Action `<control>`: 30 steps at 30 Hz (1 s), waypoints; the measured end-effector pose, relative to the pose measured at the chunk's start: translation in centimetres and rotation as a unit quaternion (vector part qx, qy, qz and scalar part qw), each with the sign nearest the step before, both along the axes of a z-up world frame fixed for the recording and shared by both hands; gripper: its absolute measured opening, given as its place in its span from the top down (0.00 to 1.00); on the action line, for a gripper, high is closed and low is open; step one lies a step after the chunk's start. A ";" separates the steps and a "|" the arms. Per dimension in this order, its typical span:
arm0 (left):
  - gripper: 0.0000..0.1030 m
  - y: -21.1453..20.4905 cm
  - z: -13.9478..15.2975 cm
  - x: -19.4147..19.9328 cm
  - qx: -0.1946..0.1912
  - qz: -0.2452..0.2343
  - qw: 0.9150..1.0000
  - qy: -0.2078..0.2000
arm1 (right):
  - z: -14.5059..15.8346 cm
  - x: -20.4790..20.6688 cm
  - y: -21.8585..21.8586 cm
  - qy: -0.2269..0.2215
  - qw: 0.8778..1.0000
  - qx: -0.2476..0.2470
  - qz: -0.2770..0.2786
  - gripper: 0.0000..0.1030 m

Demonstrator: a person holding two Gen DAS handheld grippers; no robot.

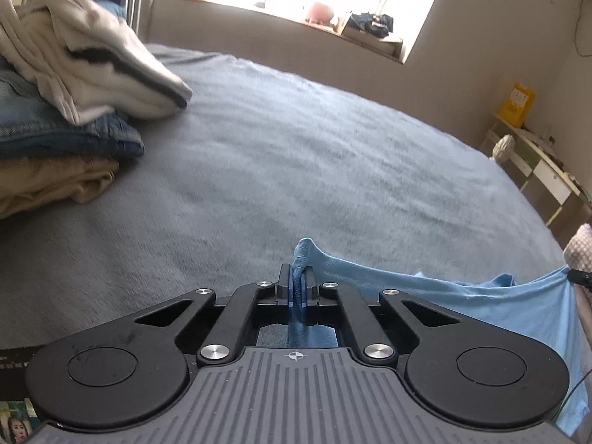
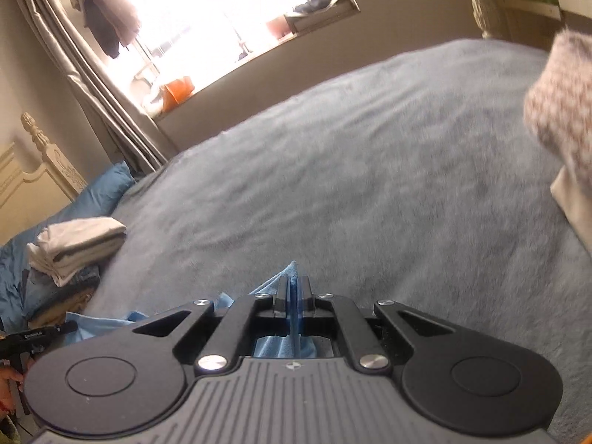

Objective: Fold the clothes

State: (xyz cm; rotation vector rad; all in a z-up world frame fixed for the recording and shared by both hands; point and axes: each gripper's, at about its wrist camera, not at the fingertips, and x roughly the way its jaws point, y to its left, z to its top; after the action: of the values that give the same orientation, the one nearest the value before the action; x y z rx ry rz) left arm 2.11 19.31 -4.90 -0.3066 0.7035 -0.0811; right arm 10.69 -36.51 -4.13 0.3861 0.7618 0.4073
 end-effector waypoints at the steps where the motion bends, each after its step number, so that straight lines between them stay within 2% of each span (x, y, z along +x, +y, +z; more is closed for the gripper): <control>1: 0.98 0.1 0.2 0.1 0.000 0.001 1.000 -0.004 | 0.1 0.3 0.1 -0.002 1.000 0.000 0.000 0.98; 4: 0.98 0.3 0.5 0.3 0.002 0.006 1.000 -0.013 | 0.4 1.0 0.4 -0.010 1.000 -0.001 0.000 0.98; 10: 0.98 0.8 -0.8 1.4 0.001 0.017 1.000 -0.001 | 0.2 2.8 0.7 -0.013 1.000 -0.002 -0.003 0.98; 17: 0.98 0.8 -3.0 2.7 0.008 0.017 0.999 0.044 | -3.1 4.5 0.9 0.033 0.999 -0.007 -0.012 0.97; 19: 0.96 0.7 -3.5 3.0 0.006 0.015 0.998 0.060 | -4.3 5.1 0.7 0.061 0.998 -0.004 -0.021 0.97; 22: 0.92 0.7 -2.9 2.6 0.008 0.020 0.998 0.063 | -5.3 5.2 -0.1 0.102 0.994 0.007 -0.037 0.95; 27: 0.87 0.3 0.0 0.7 0.023 0.007 0.999 0.048 | -2.8 1.4 -3.2 0.089 0.993 0.050 -0.060 0.94; 30: 0.87 -1.6 1.9 -0.5 0.014 -0.063 0.996 0.061 | -0.3 -2.4 -5.1 0.080 0.994 0.063 -0.050 0.93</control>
State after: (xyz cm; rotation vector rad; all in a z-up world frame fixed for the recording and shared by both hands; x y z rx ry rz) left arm 1.57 17.69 -3.03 -0.2409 0.8443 -0.1737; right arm 8.28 -41.61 -4.48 0.5789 0.8714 0.3342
